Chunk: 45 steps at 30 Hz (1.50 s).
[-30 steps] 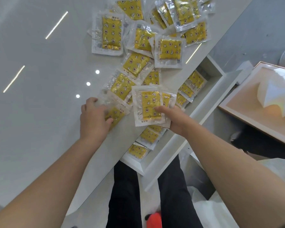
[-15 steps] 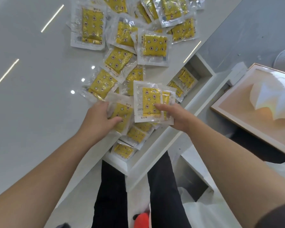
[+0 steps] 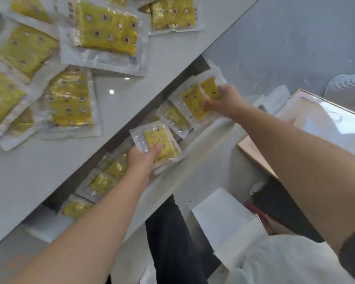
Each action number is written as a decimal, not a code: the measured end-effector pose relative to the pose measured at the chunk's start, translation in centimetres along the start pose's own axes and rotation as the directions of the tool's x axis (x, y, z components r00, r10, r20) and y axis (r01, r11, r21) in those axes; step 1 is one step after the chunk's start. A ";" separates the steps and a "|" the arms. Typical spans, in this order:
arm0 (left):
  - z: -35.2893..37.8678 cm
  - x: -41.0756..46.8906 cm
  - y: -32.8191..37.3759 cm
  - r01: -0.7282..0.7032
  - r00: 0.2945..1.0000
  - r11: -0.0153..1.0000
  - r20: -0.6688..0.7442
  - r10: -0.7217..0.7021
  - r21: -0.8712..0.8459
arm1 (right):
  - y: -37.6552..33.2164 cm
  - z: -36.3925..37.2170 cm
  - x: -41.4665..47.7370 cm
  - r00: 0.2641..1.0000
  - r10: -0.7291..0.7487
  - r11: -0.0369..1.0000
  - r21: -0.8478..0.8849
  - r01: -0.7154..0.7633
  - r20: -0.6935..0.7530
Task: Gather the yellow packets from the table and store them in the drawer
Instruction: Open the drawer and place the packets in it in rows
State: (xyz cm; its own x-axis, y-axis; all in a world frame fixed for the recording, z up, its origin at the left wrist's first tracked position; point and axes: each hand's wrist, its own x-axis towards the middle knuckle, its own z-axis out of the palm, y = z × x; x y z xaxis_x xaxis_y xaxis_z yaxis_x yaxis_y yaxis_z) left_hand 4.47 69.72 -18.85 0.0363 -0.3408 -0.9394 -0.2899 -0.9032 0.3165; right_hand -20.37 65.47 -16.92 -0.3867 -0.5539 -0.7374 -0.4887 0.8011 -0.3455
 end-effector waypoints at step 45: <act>0.2 4.3 -3.6 0.002 0.990 0.876 0.126 0.068 -0.483 | -2.1 9.1 -1.5 0.942 -0.055 0.923 -0.342 0.174 0.330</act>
State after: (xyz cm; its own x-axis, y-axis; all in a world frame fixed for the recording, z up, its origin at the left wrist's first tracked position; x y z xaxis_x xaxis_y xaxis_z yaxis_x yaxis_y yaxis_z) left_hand 5.50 71.56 -24.07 -0.1045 -0.3655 -0.9249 0.2081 -0.9175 0.3390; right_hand -11.62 66.69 -20.36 -0.0795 -0.4913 -0.8673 -0.7862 0.5658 -0.2484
